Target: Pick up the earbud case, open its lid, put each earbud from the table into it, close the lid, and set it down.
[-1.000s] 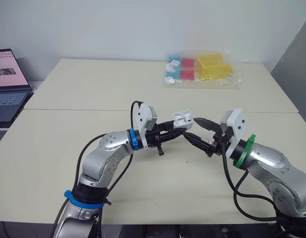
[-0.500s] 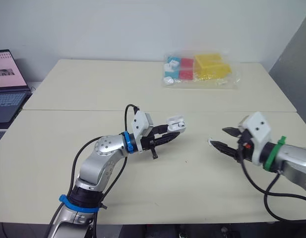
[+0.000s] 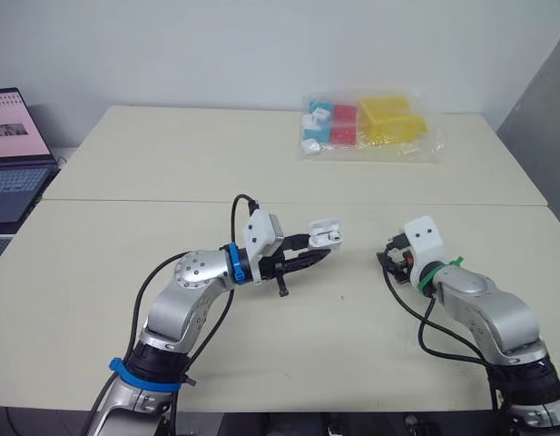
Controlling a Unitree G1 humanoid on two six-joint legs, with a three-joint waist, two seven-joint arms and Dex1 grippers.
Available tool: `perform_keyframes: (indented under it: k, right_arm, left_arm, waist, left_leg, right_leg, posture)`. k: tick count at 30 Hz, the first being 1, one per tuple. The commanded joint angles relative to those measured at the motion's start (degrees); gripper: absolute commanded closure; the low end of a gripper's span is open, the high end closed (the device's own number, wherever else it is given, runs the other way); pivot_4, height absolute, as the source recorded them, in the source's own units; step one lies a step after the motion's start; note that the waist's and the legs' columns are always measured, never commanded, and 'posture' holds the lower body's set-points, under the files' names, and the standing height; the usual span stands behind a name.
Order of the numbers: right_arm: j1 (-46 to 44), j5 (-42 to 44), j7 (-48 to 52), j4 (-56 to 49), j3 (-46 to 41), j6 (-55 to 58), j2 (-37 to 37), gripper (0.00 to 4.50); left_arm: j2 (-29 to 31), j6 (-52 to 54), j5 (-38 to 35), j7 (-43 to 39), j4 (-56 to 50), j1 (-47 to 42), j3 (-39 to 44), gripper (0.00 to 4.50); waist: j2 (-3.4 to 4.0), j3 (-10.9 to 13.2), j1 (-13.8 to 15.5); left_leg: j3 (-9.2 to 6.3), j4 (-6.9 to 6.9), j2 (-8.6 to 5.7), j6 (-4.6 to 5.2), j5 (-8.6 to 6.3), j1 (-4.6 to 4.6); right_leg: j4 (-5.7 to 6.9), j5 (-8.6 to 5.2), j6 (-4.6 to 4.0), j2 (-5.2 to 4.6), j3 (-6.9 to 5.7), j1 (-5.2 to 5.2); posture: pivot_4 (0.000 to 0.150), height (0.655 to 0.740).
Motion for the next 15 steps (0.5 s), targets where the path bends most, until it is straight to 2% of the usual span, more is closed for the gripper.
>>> perform_keyframes:
  k: [1,7,10,15]
  right_arm:
    - [0.3,-2.0,0.1,-0.3,-0.9,-0.3,0.7,1.30]
    - [2.0,-2.5,0.9,-0.9,-1.4,1.4,2.5,1.30]
    - [2.4,-1.0,1.0,-0.9,-3.5,3.4,4.4,1.90]
    - [2.7,-0.4,2.2,-1.7,-5.8,6.0,5.0,3.66]
  left_arm:
    - [-0.1,-1.1,-0.1,-0.1,-1.9,-0.2,-0.1,3.69]
    - [0.0,-1.1,0.0,-0.1,-2.0,-0.1,-0.2,3.69]
    - [-0.1,-1.1,0.0,0.0,-2.1,-0.1,-0.3,3.69]
    - [-0.1,-1.1,0.1,0.0,-2.1,0.0,-0.2,3.69]
  waist:
    - [0.00,0.0,0.0]
    - [0.01,0.0,0.0]
    - [0.01,0.0,0.0]
    - [0.01,0.0,0.1]
  left_leg:
    - [0.00,0.00,0.01,0.00,0.00,0.01]
    - [-0.01,0.02,0.00,0.00,0.00,0.05]
    - [-0.01,0.01,0.00,0.00,0.00,0.06]
    - [-0.03,0.03,-0.01,0.00,0.00,0.06]
  right_leg:
    - [0.01,0.00,0.00,0.00,0.01,0.01]
    - [0.08,0.00,0.00,0.00,-0.02,0.03]
    - [0.09,0.00,0.00,0.00,-0.02,0.03]
    - [0.10,0.00,0.00,-0.01,-0.01,0.05]
  posture:
    - [0.150,0.7378]
    - [0.150,0.7378]
    - [0.150,0.7378]
    - [0.150,0.7378]
